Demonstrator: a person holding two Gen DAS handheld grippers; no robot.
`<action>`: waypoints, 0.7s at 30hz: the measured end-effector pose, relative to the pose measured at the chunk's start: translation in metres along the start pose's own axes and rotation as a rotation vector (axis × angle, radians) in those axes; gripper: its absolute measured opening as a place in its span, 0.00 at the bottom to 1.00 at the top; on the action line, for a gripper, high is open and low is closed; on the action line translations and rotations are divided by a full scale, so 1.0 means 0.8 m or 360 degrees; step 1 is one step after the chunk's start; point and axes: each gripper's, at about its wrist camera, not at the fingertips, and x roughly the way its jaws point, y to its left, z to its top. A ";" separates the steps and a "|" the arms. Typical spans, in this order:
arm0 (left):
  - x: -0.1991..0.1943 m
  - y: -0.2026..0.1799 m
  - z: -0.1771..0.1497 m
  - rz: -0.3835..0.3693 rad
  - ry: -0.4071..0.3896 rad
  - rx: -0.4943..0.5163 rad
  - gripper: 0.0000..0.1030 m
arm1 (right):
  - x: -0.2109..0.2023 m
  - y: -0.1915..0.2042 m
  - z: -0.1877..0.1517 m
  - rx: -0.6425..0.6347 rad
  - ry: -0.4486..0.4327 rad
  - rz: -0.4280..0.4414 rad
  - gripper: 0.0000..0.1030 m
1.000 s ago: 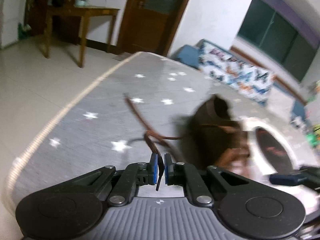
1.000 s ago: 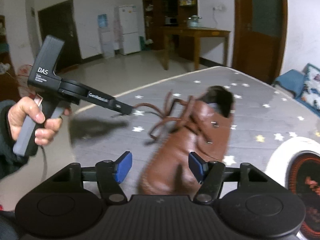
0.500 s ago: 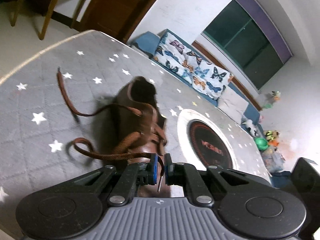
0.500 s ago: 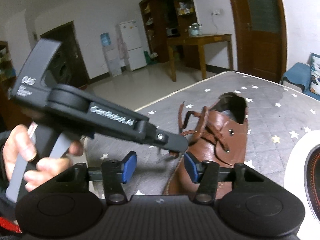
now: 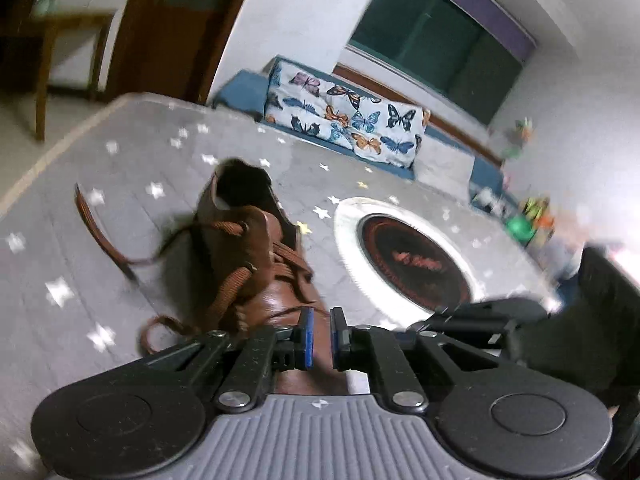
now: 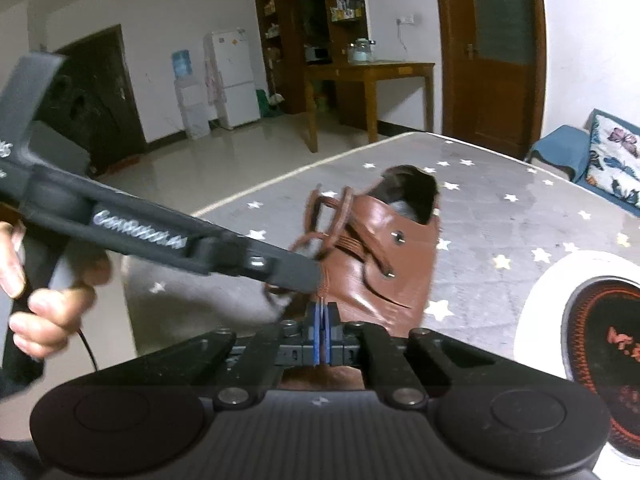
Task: Lace up shoes with both hands
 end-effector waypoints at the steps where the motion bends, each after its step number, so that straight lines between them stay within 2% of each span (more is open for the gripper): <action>1: -0.001 -0.003 -0.001 0.0006 -0.0006 0.0076 0.09 | 0.000 -0.001 -0.001 -0.0011 0.0007 -0.0011 0.02; 5: -0.004 -0.019 -0.007 0.0056 -0.0025 0.0374 0.12 | -0.001 -0.006 -0.005 -0.0057 0.0033 -0.0050 0.02; 7: -0.002 -0.029 -0.010 0.0046 -0.0036 0.0543 0.17 | -0.003 -0.003 -0.006 -0.0097 0.0040 -0.0043 0.02; 9: 0.003 -0.039 -0.014 0.0039 -0.0050 0.0690 0.31 | -0.006 0.000 -0.006 -0.0138 0.0043 -0.0039 0.02; 11: 0.010 -0.043 -0.017 0.0034 -0.0044 0.0793 0.33 | -0.010 0.003 -0.007 -0.0196 0.0047 -0.0033 0.02; 21: 0.040 -0.037 -0.021 -0.0137 0.0075 0.0926 0.33 | -0.025 0.012 -0.014 -0.0481 0.0100 -0.0058 0.02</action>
